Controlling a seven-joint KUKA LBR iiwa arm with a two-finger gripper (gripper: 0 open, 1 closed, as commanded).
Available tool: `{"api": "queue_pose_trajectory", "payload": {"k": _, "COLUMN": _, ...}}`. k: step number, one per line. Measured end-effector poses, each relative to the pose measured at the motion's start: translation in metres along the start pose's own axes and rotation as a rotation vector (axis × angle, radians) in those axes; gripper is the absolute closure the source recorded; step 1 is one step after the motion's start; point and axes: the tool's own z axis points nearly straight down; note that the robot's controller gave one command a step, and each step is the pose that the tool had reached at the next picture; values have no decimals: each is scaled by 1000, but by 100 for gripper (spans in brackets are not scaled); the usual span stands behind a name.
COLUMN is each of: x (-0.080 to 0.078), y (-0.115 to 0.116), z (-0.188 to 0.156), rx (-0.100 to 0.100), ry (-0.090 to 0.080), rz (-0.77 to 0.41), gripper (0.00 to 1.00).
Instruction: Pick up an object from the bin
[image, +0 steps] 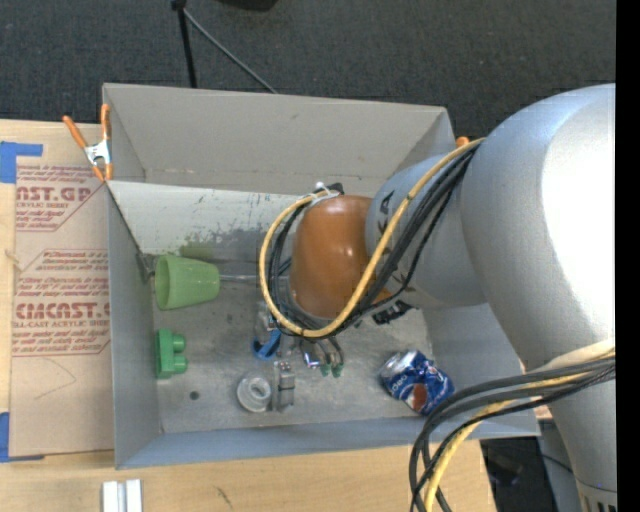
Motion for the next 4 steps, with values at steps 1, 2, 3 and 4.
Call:
{"api": "queue_pose_trajectory", "payload": {"k": 1, "x": -41, "y": -21, "z": 0, "rx": 1, "ry": 0, "rz": 171, "gripper": 0}}
{"api": "queue_pose_trajectory", "payload": {"k": 2, "x": -64, "y": -43, "z": 0, "rx": 1, "ry": -3, "rz": 145, "gripper": 0}}
{"api": "queue_pose_trajectory", "payload": {"k": 3, "x": -64, "y": -42, "z": -2, "rx": 0, "ry": -1, "rz": 144, "gripper": 100}}
{"api": "queue_pose_trajectory", "payload": {"k": 4, "x": -55, "y": -34, "z": -130, "rx": -1, "ry": -9, "rz": 157, "gripper": 100}}
